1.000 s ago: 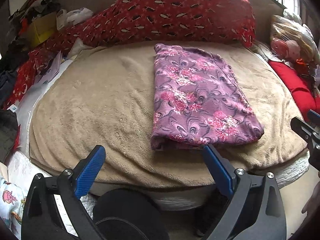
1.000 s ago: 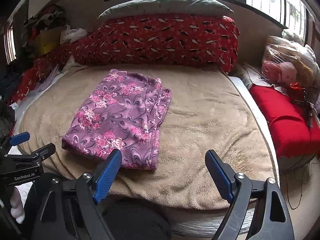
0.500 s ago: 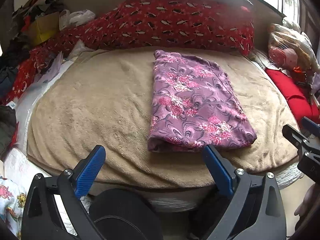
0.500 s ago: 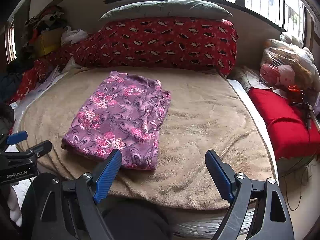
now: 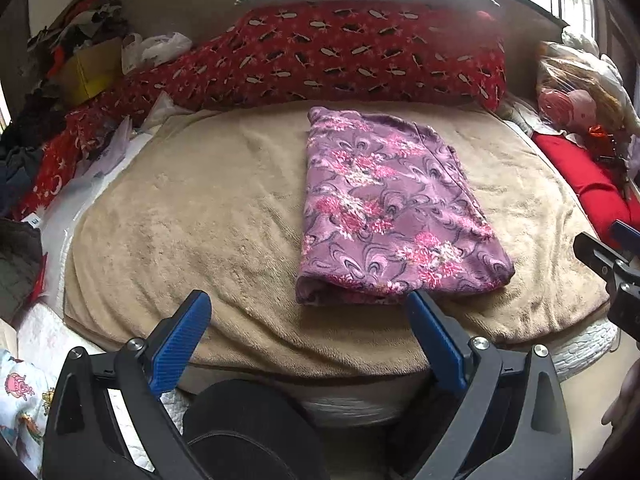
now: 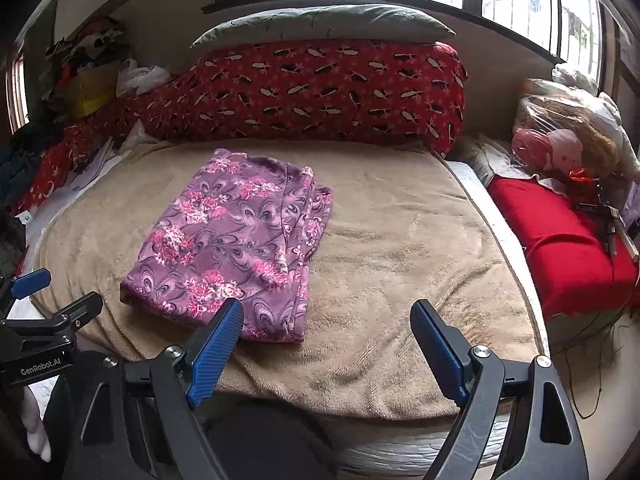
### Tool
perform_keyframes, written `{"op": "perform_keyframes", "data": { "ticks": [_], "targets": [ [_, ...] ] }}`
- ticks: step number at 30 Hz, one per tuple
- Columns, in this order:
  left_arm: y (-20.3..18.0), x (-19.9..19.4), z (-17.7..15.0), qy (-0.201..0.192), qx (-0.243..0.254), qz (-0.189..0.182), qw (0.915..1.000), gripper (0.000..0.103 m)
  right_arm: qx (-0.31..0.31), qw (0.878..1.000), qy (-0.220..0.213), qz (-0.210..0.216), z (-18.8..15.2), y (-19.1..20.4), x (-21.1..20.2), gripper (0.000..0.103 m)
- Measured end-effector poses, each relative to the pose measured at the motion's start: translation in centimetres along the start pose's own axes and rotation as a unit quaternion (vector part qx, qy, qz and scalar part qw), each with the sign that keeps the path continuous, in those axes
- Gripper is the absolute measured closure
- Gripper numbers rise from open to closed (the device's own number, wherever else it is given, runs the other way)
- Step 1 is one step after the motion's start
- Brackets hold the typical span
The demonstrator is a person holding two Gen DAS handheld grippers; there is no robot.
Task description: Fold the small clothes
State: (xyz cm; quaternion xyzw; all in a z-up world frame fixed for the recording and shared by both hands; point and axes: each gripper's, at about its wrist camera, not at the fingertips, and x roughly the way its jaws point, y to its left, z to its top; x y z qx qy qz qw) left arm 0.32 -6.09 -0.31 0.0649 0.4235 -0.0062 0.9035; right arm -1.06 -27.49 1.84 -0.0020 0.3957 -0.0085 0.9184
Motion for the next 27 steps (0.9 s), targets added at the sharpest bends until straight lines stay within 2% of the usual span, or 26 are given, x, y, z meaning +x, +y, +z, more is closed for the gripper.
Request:
{"op": "perform_keyframes", "data": {
  "ticks": [19, 27],
  "targets": [
    [-1.0, -0.9, 0.3, -0.006, 0.016, 0.004, 0.9998, 0.004, 0.006, 1.000, -0.002, 0.002, -0.2, 0.3, -0.4, 0.016],
    [-1.2, -1.1, 0.4, 0.000, 0.018, -0.017, 0.9997, 0.004, 0.005, 1.000, -0.002, 0.002, -0.1, 0.1, -0.4, 0.016]
  ]
}}
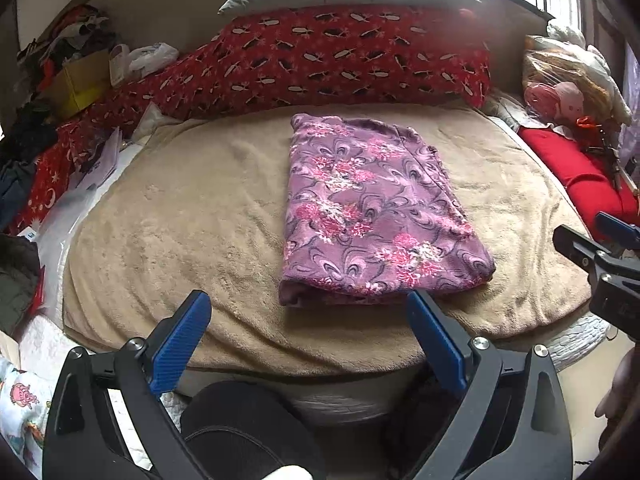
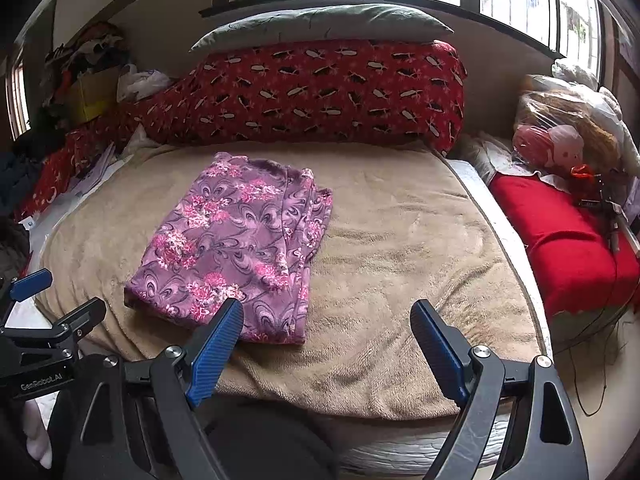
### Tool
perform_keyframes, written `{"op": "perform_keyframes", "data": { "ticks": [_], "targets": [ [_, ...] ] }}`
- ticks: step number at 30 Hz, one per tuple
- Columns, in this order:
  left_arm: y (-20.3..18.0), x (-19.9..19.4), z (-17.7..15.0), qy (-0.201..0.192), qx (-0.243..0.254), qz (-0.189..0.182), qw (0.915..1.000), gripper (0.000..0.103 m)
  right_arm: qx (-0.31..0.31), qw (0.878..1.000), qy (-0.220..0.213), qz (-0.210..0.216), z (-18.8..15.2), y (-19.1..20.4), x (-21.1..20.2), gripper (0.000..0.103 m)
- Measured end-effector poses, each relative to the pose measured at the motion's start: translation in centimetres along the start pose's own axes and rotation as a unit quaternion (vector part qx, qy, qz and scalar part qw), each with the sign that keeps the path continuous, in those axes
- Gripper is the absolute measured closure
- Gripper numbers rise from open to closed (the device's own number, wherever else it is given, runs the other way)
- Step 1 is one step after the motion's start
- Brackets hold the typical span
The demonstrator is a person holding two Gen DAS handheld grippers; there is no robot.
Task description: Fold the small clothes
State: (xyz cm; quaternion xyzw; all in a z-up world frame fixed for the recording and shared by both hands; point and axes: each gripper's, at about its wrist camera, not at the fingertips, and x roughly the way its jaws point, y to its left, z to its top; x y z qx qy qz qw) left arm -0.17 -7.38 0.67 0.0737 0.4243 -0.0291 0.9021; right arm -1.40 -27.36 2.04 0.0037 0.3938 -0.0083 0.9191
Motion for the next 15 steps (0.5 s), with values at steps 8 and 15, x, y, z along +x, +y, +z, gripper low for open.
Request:
{"op": "perform_keyframes", "data": {
  "ticks": [8, 15],
  "targets": [
    [-0.34, 0.18, -0.03, 0.014, 0.002, -0.011, 0.9998, 0.004, 0.002, 1.000, 0.005, 0.003, 0.01, 0.13, 0.34, 0.016],
    [-0.53, 0.45, -0.13, 0.028, -0.003, -0.023, 0.9994, 0.004, 0.005, 1.000, 0.007, 0.003, -0.10, 0.22, 0.47, 0.016]
  ]
}}
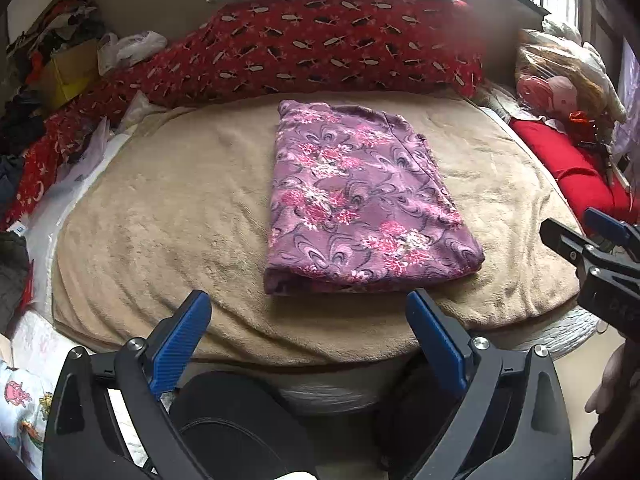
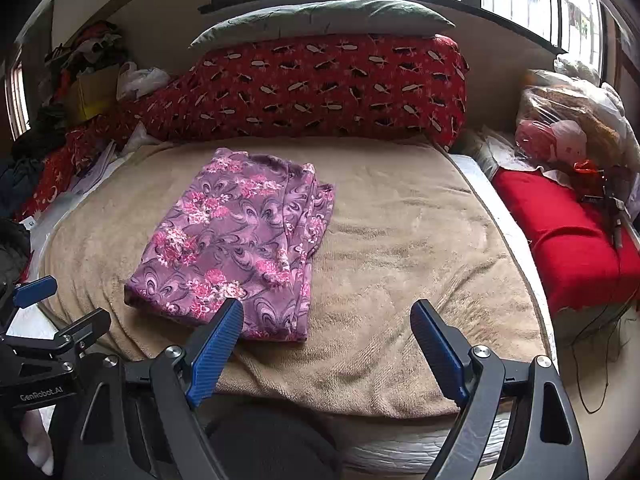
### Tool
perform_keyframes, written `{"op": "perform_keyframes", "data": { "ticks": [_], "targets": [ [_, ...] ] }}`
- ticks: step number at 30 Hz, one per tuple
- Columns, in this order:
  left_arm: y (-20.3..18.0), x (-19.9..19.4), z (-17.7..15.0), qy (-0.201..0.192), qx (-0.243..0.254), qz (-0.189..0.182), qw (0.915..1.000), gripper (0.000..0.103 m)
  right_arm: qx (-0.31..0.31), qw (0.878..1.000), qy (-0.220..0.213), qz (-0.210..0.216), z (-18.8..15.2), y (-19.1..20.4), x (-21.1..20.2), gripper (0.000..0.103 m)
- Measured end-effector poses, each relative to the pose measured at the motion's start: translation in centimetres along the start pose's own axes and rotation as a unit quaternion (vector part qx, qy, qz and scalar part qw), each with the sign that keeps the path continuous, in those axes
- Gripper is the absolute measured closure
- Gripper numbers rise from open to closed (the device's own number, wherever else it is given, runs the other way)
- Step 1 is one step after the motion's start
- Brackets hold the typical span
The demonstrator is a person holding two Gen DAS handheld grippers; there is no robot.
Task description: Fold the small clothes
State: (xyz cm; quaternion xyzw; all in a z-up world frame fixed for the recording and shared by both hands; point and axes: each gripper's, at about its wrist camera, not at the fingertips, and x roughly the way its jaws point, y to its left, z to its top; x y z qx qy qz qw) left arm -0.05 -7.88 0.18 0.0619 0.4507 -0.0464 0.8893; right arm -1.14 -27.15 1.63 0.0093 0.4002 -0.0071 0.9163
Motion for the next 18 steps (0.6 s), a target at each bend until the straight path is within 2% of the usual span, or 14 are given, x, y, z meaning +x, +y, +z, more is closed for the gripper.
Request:
{"op": "perform_keyframes", "data": {
  "ticks": [9, 18],
  "targets": [
    [-0.42, -0.18, -0.05, 0.003, -0.006, -0.037, 0.9993, 0.005, 0.006, 1.000, 0.006, 0.005, -0.26, -0.05, 0.46, 0.016],
    [-0.55, 0.05, 0.31, 0.010, -0.014, -0.035, 0.9992, 0.005, 0.009, 1.000, 0.007, 0.009, 0.11, -0.84, 0.58, 0.016]
  ]
}}
